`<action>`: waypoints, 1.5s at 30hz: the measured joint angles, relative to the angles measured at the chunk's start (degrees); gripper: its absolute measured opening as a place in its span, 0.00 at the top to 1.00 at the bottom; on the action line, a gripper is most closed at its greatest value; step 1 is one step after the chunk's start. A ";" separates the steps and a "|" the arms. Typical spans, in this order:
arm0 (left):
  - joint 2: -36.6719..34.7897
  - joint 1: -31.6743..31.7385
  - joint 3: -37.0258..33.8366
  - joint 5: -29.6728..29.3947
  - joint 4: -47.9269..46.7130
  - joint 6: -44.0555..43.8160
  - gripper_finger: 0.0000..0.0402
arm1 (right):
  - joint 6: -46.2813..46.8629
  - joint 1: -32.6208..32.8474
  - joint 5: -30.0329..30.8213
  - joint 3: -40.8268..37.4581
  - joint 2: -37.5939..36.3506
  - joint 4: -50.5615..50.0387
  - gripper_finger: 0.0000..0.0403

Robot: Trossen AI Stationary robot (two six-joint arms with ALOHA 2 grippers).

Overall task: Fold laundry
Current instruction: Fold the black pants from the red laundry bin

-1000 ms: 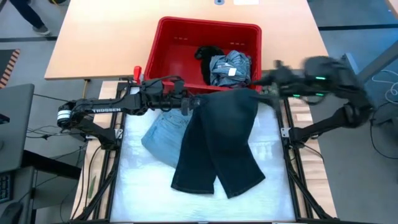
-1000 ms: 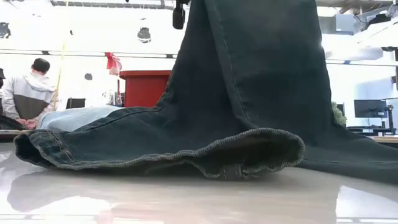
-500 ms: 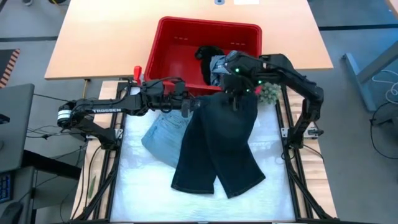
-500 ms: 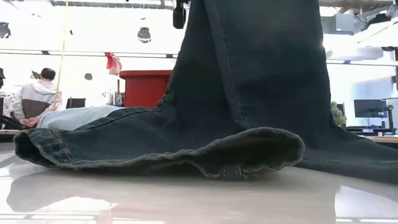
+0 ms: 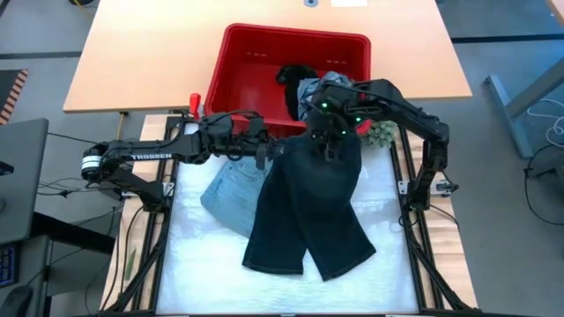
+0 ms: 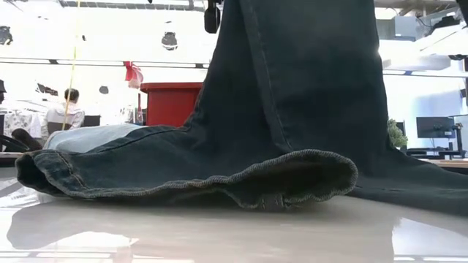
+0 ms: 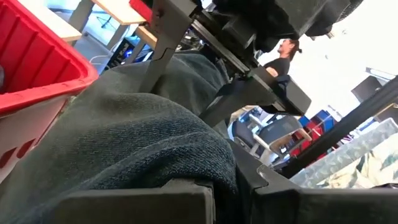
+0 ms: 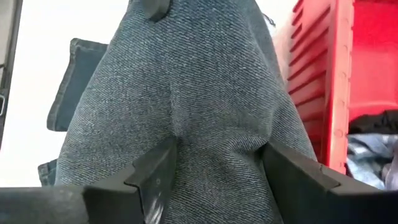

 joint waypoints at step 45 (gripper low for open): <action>-1.55 -0.23 0.34 18.45 41.89 -26.32 1.00 | 51.61 44.17 33.83 -80.41 -56.92 55.07 0.63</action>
